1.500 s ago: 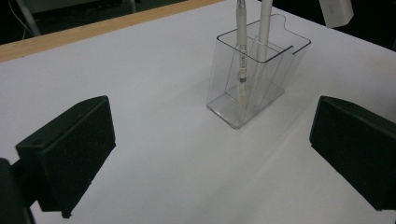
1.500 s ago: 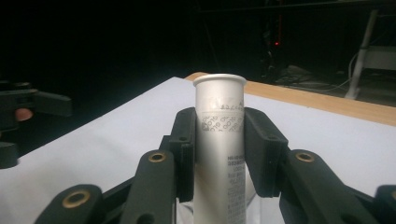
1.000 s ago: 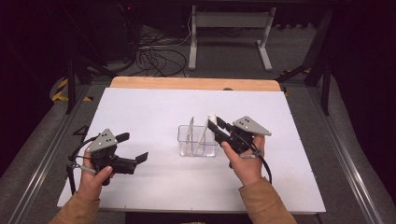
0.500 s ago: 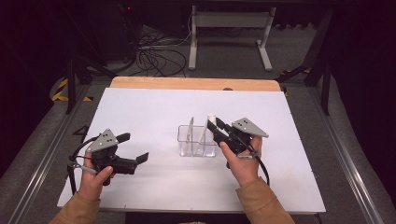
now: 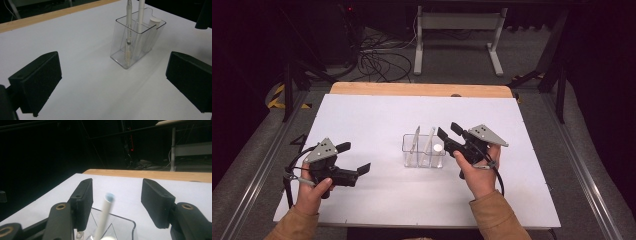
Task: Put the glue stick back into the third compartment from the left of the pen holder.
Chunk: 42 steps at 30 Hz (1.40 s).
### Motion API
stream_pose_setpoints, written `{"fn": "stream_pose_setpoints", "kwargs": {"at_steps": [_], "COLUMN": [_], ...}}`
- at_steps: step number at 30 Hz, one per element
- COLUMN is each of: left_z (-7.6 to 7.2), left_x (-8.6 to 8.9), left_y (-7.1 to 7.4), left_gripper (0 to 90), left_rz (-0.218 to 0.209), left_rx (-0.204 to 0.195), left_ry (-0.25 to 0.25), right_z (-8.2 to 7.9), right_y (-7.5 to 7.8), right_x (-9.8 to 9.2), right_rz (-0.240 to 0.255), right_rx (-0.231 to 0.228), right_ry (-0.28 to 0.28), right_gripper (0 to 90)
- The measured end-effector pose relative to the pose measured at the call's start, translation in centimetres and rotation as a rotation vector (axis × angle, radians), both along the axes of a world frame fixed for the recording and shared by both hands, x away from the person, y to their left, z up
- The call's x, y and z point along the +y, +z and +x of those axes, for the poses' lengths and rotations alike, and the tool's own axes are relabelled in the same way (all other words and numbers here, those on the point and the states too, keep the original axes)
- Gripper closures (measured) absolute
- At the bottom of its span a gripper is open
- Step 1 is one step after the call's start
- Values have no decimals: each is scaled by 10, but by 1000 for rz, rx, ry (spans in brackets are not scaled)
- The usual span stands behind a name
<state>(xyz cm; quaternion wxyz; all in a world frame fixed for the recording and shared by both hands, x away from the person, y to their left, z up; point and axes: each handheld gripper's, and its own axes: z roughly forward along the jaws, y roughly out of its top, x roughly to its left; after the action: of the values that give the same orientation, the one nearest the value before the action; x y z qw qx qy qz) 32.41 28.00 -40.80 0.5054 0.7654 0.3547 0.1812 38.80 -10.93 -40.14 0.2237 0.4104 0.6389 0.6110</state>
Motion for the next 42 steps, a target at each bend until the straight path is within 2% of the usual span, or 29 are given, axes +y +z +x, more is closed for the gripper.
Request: {"fn": "stream_pose_setpoints", "kwargs": {"at_steps": [1, 2, 6, 7, 9, 10, 11, 12, 14, 15, 16, 17, 20, 27, 28, 30, 37, 42], "left_z": [1, 1, 1, 0, 0, -1, -2, -2, -4, -3, -5, -5, -7, -10, -10, -11, -13, -13], "left_x": [1, 0, 1, 0, 1, 0, 0, 2, 2, 3, 3, 4, 5, 3, 4, 4, 6, 8], "left_y": [0, 0, 0, 0, 1, 1, 1, 1, 0, 0, 0, 0, 0, -2, -2, -3, -4, -5], "left_gripper": [9, 9, 10, 10, 10, 10, 9, 10, 9, 8, 9, 8, 8, 8, 8, 8, 8, 8], "left_rz": [10, 7, 19, 3, 15, 0, 1, 10, -3, 11, -8, 1, 2, -14, -4, -11, -21, -25], "left_rx": [-14, -4, -19, -10, -23, -9, -15, -26, -11, -28, -12, -21, -23, -15, -28, -25, -28, -45], "left_ry": [-3, -3, -5, -1, -4, -3, -4, -5, -4, 0, 0, -2, 0, 3, 4, 7, 16, 22], "right_z": [0, 0, -1, -2, -3, -5, -6, -7, -11, -12, -14, -15, -19, -24, -25, -26, -28, -30], "right_y": [1, 1, 4, 5, 9, 11, 13, 15, 19, 20, 21, 21, 20, 16, 15, 12, -1, -10], "right_x": [0, 1, 1, 1, -1, -2, -3, -5, -10, -13, -15, -18, -28, -50, -52, -57, -73, -82], "right_rz": [0, 0, -29, -34, -48, -54, -58, -67, -78, -83, -90, -100, -145, -168, -173, -178, -180, -181], "right_rx": [-1, 0, -20, -27, -39, -50, -61, -69, -85, -89, -93, -94, -107, -95, -90, -83, -49, -36], "right_ry": [4, 10, 21, 23, 32, 38, 42, 50, 52, 62, 67, 72, 77, 93, 97, 99, 123, 147], "right_gripper": [427, 419, 395, 389, 366, 360, 351, 343, 341, 337, 329, 324, 320, 283, 280, 277, 265, 265]}}
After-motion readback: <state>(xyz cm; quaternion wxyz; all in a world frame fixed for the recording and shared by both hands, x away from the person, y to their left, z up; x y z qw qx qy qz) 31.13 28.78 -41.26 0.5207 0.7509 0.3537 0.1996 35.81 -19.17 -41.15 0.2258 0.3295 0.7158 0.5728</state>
